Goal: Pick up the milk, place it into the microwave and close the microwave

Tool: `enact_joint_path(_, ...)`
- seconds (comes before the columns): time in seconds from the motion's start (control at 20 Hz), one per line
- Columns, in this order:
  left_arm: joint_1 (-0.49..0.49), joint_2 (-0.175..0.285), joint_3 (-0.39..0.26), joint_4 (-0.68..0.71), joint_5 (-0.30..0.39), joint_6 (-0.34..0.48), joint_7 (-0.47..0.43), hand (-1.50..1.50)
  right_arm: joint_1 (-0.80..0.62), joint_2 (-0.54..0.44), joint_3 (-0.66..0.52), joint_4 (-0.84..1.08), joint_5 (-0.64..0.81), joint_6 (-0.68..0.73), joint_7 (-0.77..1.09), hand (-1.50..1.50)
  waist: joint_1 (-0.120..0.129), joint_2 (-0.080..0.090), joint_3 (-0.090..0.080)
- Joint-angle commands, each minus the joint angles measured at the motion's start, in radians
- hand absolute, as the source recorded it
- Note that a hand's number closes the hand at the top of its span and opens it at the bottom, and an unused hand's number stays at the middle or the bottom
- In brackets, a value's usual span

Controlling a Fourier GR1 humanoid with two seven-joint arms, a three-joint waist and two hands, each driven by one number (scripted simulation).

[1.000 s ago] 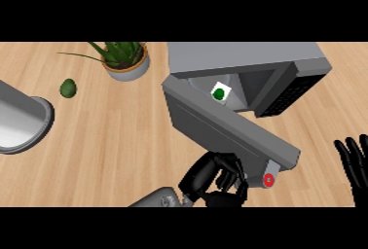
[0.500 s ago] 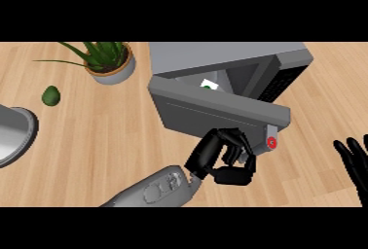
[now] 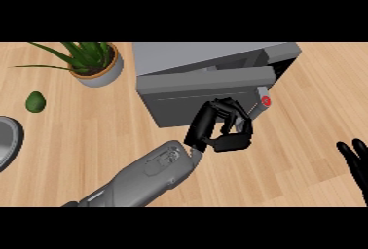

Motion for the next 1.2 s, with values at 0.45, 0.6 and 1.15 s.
enact_joint_path(0.45, -0.133, 0.000, 0.104, 0.143, 0.161, -0.023, -0.120, 1.50, -0.050, -0.041, -0.023, -0.048, -0.074, 0.006, 0.050, -1.50, -0.050, 0.023, 0.002)
enact_joint_path(0.6, -0.136, 0.000, 0.103, 0.149, 0.187, -0.018, -0.140, 1.50, -0.055, -0.060, -0.040, -0.050, -0.086, 0.014, 0.058, -1.50, -0.065, 0.023, 0.003)
enact_joint_path(1.15, -0.131, 0.000, 0.084, 0.185, 0.248, -0.024, -0.225, 1.50, -0.083, -0.089, -0.064, -0.072, -0.153, 0.009, 0.098, -1.50, -0.080, 0.029, 0.004)
